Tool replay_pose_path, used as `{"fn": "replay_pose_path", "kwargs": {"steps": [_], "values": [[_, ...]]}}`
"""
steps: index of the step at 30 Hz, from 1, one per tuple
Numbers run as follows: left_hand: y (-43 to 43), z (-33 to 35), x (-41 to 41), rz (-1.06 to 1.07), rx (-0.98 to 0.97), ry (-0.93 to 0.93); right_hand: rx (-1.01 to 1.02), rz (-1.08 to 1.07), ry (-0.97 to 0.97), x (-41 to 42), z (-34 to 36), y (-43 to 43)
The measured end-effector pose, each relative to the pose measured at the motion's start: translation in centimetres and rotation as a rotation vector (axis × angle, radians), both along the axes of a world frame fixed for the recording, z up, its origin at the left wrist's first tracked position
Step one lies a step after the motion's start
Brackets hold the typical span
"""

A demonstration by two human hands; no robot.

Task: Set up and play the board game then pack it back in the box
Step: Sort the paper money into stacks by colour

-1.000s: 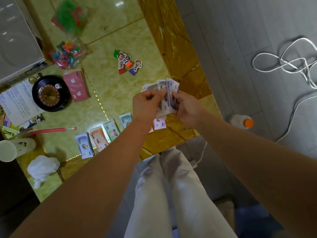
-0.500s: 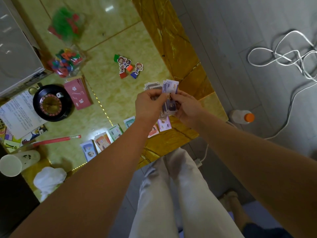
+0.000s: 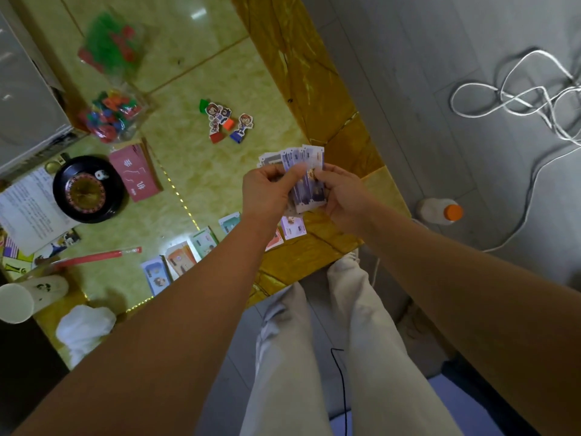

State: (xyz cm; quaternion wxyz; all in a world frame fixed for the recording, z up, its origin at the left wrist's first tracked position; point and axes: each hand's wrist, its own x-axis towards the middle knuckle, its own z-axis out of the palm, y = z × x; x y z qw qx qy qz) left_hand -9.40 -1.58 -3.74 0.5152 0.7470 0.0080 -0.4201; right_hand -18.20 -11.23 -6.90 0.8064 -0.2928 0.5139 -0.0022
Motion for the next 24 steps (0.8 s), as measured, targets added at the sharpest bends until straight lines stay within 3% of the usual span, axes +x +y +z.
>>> {"fn": "replay_pose_path", "kwargs": {"steps": [4, 13, 17, 24], "values": [[-0.9, -0.1, -1.0, 0.009, 0.017, -0.052, 0.01, 0.033, -0.003, -0.7, 0.3, -1.4], [-1.8, 0.1, -1.9, 0.132, -0.077, 0.016, 0.074, 0.166, -0.064, -1.0, 0.8, -2.8], [-1.9, 0.1, -1.6, 0.136, -0.114, 0.04, 0.135, 0.126, -0.074, -0.7, 0.8, -3.0], [-1.9, -0.7, -1.4, 0.091, -0.079, -0.102, 0.187, 0.055, -0.071, -0.2, 0.5, -3.3]]}}
